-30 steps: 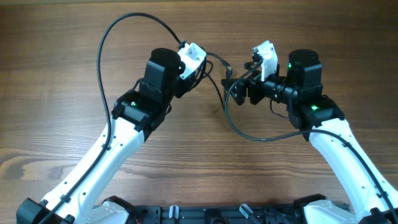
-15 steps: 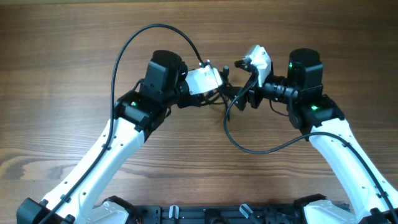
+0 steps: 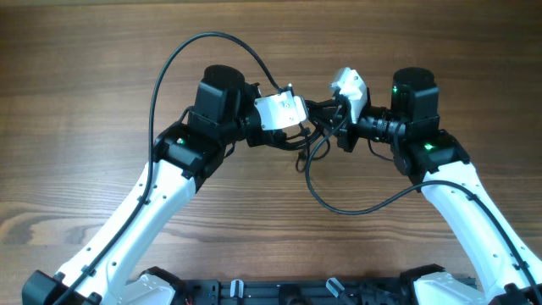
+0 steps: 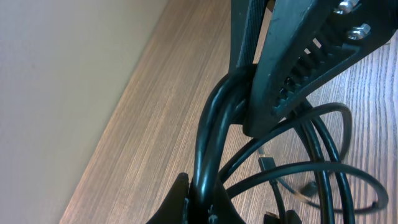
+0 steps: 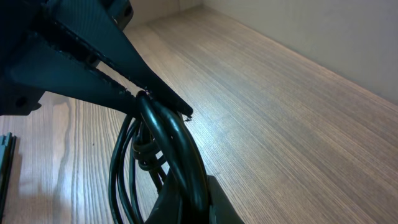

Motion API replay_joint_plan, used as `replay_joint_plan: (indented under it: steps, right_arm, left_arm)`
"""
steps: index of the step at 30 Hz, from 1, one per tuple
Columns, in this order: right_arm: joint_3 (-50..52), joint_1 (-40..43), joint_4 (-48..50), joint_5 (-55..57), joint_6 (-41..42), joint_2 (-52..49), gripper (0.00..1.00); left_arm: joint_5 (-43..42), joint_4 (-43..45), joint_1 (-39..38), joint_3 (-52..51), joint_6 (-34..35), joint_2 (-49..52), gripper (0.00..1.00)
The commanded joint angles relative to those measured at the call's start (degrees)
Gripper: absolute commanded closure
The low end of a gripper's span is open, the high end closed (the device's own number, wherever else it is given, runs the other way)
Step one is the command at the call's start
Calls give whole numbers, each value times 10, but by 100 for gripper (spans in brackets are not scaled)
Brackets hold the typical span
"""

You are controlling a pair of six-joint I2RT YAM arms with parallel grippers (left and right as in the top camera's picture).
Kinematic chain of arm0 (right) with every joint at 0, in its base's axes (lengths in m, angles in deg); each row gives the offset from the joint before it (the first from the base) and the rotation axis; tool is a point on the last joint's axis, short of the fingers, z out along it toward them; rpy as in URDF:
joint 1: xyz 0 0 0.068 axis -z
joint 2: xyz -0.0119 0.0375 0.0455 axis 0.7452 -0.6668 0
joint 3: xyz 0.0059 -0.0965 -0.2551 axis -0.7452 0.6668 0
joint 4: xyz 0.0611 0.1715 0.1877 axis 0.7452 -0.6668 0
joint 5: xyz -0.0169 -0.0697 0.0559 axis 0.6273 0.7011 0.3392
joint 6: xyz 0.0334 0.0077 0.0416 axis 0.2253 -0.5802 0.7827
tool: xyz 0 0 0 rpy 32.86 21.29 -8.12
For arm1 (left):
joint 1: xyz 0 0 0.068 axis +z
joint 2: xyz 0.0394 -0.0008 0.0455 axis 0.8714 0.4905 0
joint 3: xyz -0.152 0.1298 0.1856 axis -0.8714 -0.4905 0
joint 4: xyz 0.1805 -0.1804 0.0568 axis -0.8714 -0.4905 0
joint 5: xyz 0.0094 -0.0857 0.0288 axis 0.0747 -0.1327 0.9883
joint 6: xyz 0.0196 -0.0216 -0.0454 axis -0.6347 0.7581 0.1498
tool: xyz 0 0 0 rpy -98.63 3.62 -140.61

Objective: Untangle cables

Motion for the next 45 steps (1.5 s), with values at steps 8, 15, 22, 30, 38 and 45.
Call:
replay_joint_plan:
  steps: [8, 15, 22, 30, 38, 45]
  right_arm:
    - [-3, 0, 11, 63, 77, 10, 96]
    - [-3, 21, 52, 62, 135, 10, 96]
    - [-3, 32, 105, -26, 130, 10, 96]
    - [-3, 32, 175, -125, 119, 10, 96]
    - [-3, 50, 252, -123, 227, 10, 96]
    - [-3, 58, 315, -185, 242, 10, 96]
  left_arm:
    - [-37, 45, 22, 8, 119, -27, 61]
    - [-36, 70, 88, 8, 284, -82, 0]
    - [-35, 10, 159, 8, 390, -130, 0]
    - [-35, -65, 173, 8, 390, -133, 0]
    - [17, -66, 207, 8, 516, -154, 0]
    - [-3, -93, 294, 8, 570, -183, 0]
